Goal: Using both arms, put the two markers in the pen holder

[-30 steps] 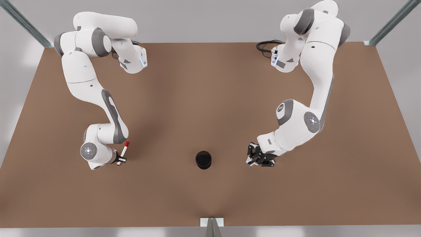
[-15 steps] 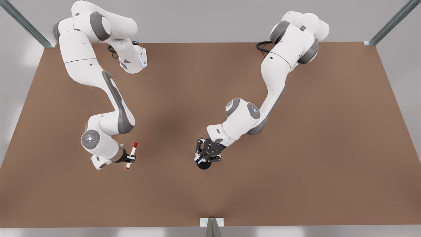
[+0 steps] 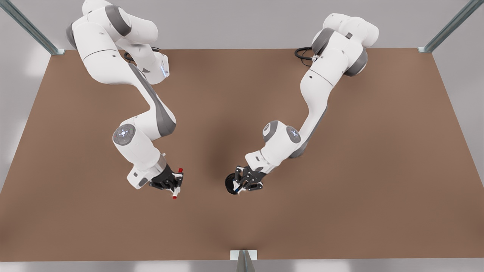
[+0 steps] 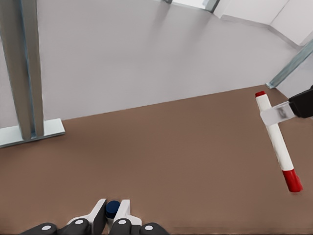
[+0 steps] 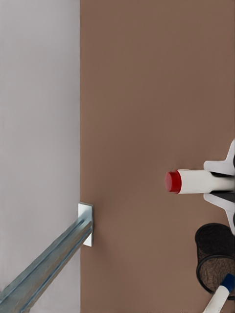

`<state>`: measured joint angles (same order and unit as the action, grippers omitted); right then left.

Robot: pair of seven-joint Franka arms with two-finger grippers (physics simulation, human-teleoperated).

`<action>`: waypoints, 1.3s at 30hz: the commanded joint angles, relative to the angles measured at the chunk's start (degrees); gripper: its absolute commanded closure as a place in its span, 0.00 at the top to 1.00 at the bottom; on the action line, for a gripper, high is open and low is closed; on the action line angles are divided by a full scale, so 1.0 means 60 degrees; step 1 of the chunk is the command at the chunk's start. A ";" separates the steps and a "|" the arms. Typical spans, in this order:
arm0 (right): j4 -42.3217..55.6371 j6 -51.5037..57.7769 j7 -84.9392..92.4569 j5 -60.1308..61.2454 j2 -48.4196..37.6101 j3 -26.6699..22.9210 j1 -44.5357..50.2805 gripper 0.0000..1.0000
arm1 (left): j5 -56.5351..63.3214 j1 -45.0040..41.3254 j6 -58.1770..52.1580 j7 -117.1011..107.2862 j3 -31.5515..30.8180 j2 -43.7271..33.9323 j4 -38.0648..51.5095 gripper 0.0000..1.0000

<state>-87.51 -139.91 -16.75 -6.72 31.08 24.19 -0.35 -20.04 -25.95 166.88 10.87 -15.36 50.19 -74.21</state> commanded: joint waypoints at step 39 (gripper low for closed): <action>0.0976 -0.5949 -0.0504 -0.4958 0.2187 0.0552 0.1949 0.21 | 0.3706 0.4207 -1.2448 -0.2955 0.1330 -0.4996 -0.0054 1.00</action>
<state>-81.49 -174.59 -19.10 -34.20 44.30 27.43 11.41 2.89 -0.74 92.93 -0.80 -7.39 20.27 -74.49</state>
